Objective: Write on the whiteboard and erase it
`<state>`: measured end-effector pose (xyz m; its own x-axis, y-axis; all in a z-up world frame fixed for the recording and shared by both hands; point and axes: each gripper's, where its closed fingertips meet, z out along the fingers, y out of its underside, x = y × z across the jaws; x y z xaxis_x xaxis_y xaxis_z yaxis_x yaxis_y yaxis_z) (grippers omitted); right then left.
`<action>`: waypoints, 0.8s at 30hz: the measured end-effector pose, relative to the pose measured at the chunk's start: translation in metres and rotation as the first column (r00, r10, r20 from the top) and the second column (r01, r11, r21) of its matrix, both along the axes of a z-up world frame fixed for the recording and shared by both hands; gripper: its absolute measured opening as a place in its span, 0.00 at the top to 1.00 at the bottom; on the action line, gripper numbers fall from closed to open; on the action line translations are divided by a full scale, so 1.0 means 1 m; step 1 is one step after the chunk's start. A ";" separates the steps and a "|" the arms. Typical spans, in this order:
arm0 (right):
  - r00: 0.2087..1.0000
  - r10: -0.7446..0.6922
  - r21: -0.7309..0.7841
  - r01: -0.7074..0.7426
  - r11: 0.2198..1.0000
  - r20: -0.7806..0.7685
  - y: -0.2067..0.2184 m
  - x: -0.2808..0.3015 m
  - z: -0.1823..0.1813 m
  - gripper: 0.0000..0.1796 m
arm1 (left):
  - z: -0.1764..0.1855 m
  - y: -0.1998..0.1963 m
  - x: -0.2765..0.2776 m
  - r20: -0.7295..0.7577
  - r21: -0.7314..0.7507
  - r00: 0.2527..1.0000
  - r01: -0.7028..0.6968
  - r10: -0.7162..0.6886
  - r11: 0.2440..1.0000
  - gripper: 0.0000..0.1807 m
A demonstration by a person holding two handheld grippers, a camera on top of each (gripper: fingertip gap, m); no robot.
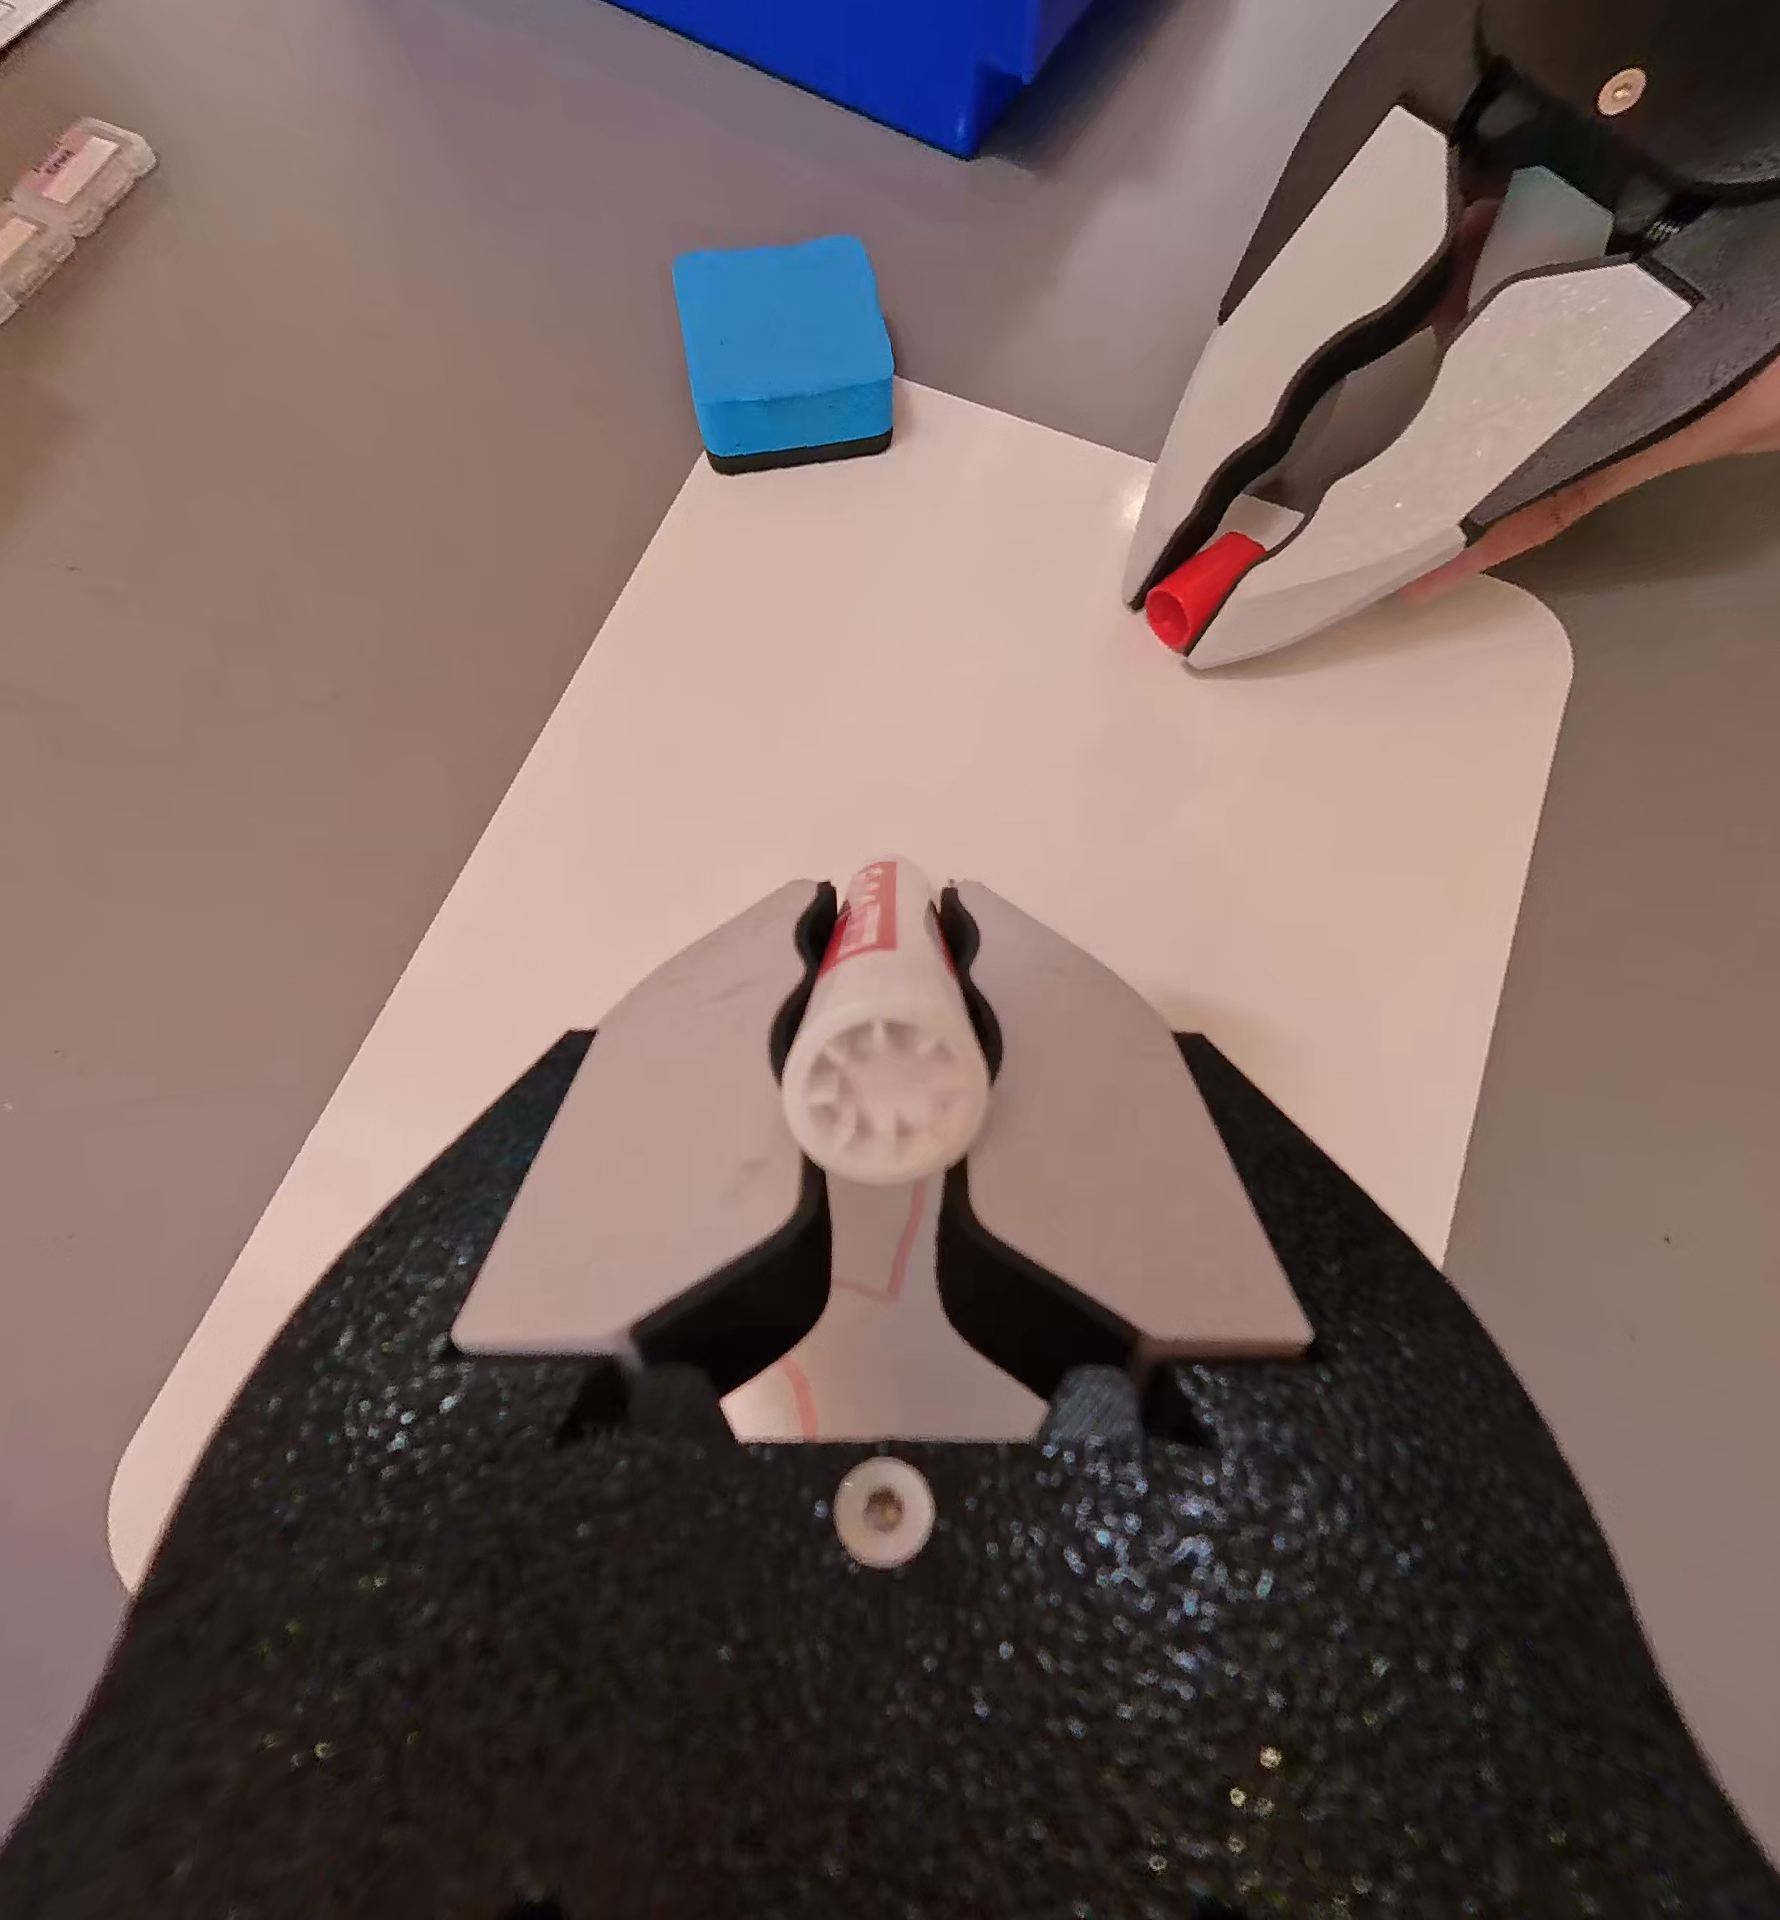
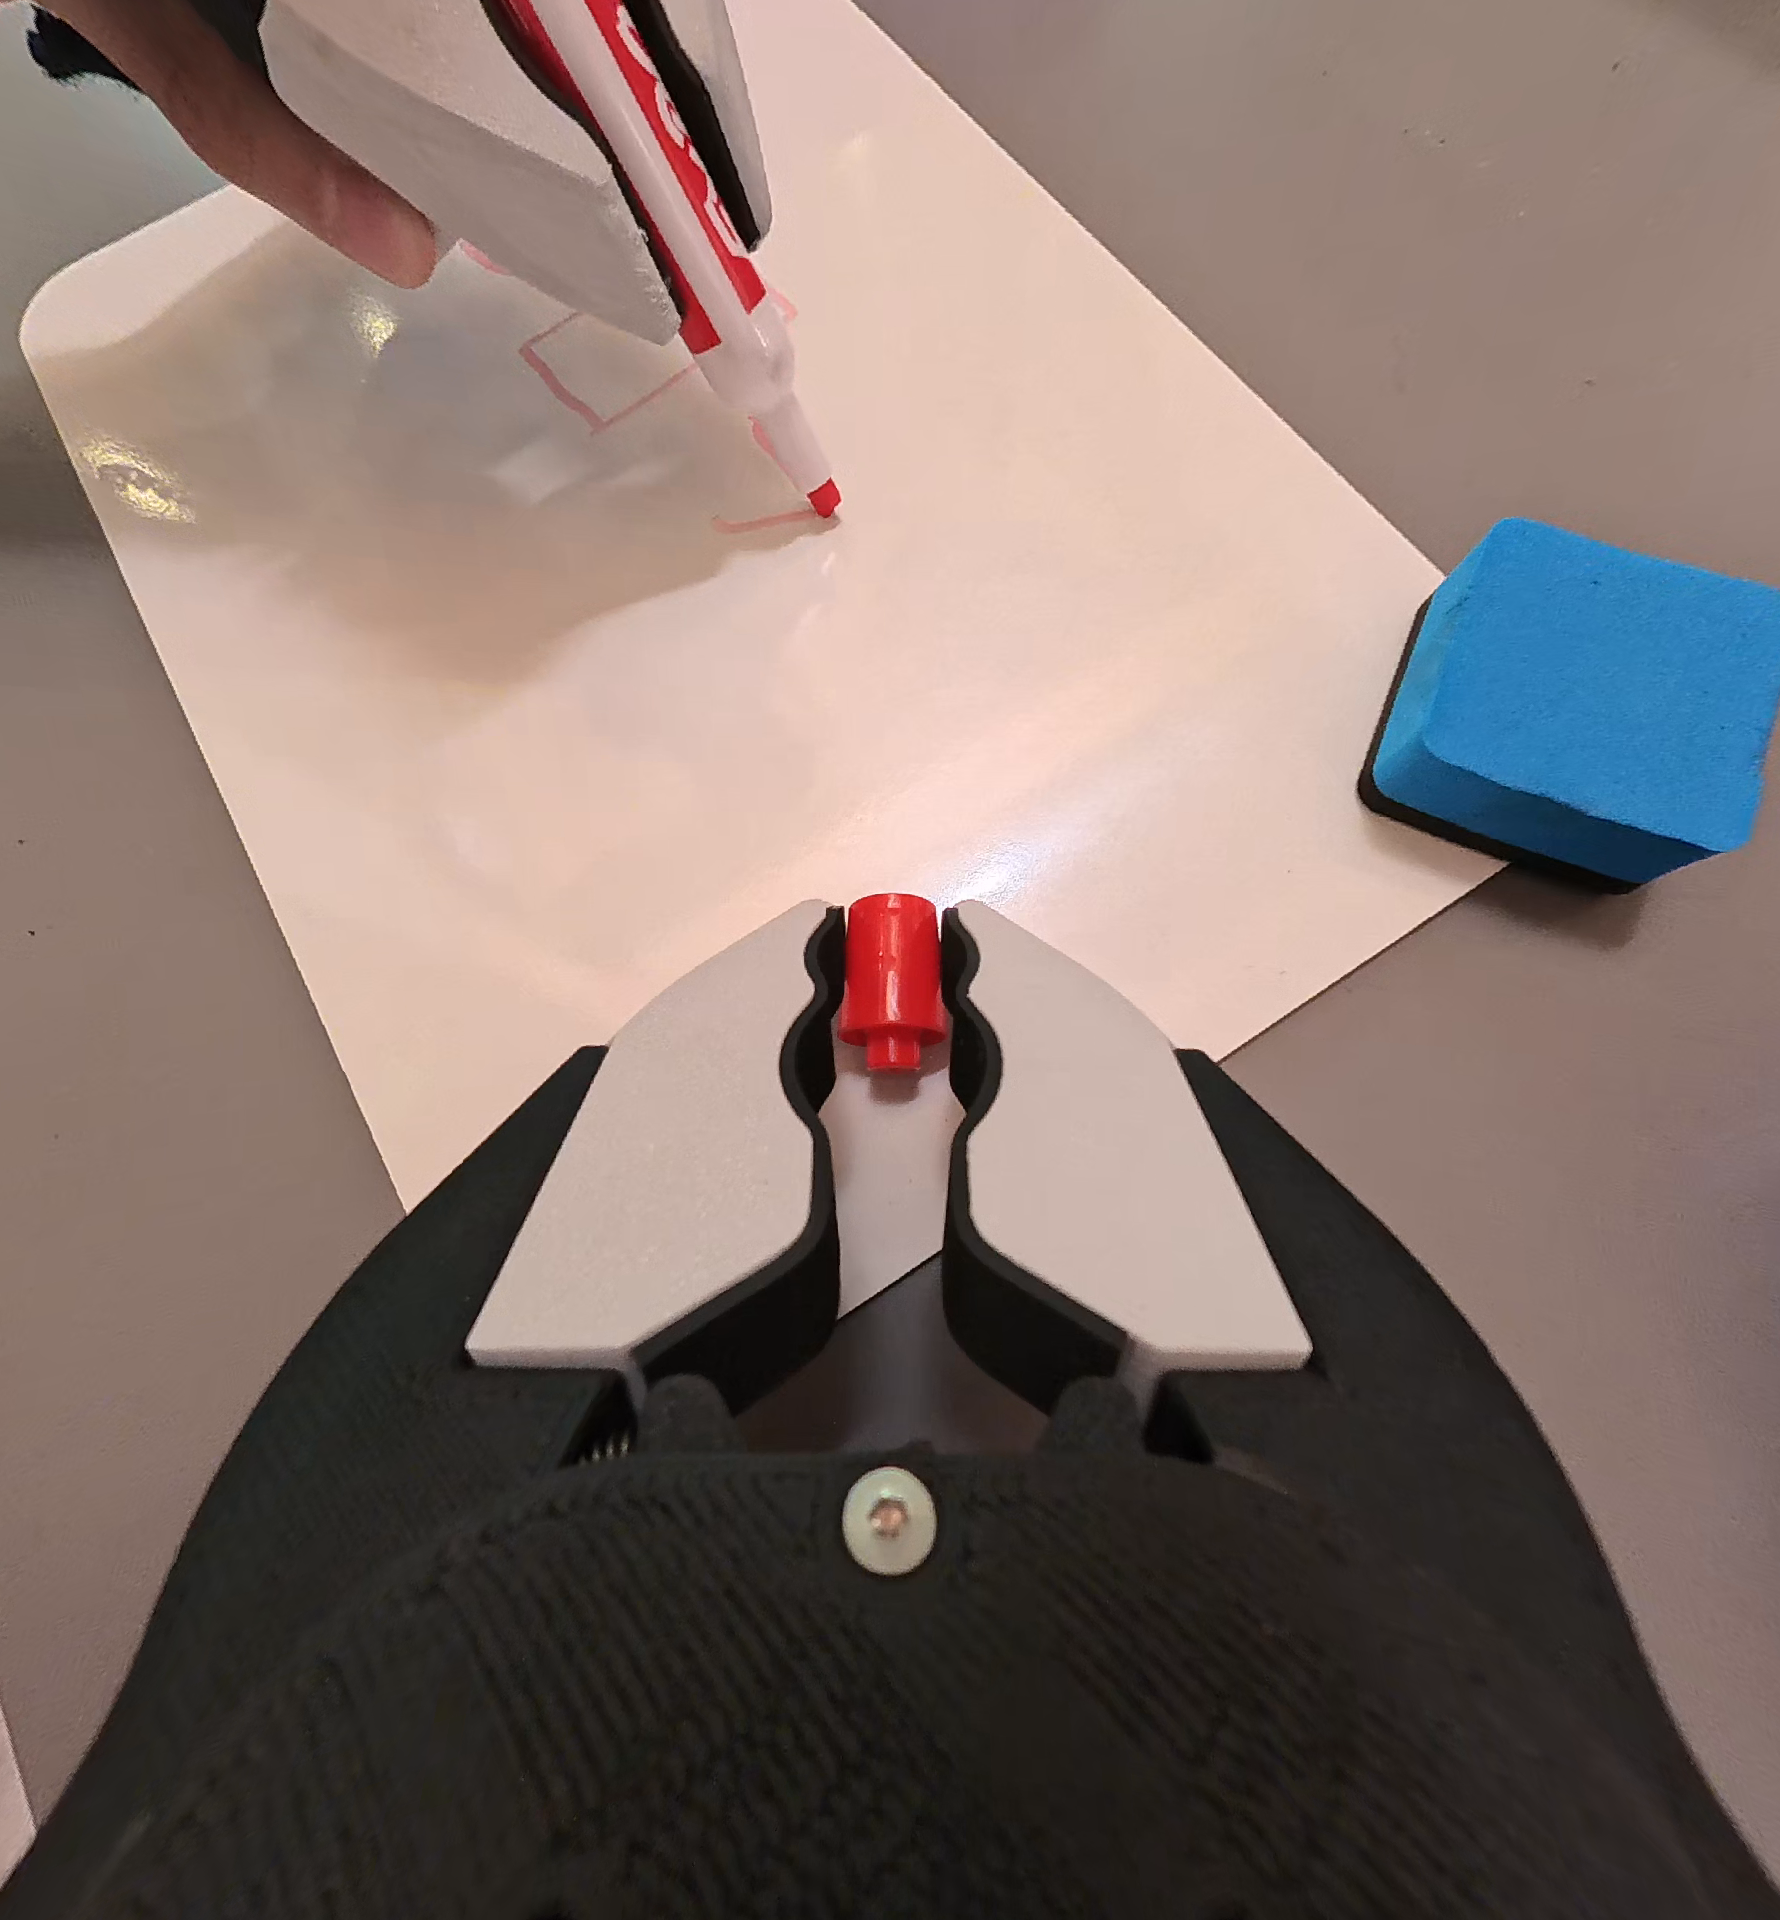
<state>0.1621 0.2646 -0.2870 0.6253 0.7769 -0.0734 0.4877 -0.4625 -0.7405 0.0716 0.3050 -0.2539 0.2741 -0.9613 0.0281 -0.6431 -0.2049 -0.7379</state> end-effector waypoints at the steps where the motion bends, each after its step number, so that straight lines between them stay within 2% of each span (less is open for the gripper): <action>1: 1.000 0.000 0.000 0.000 1.000 0.000 0.000 0.000 0.000 0.90 | 0.000 0.000 0.000 -0.001 0.002 1.000 -0.001 0.001 1.000 0.89; 6: 1.000 0.001 0.000 -0.001 1.000 0.000 0.000 0.000 0.000 0.90 | 0.000 0.012 -0.012 -0.022 0.029 0.998 -0.050 0.051 0.998 0.89; 13: 1.000 0.003 0.000 -0.003 1.000 0.000 0.000 0.000 0.000 0.90 | 0.003 0.021 -0.020 0.018 0.013 0.996 -0.093 0.093 0.996 0.89; 16: 1.000 0.004 0.000 -0.004 1.000 -0.001 0.000 0.000 0.000 0.90 | 0.019 0.011 -0.003 0.127 -0.021 0.990 -0.052 0.054 0.998 0.90; 24: 0.999 0.033 -0.001 -0.033 0.999 -0.001 -0.005 0.003 0.000 0.90 | 0.006 0.009 0.029 0.044 0.014 0.999 0.010 -0.010 1.000 0.90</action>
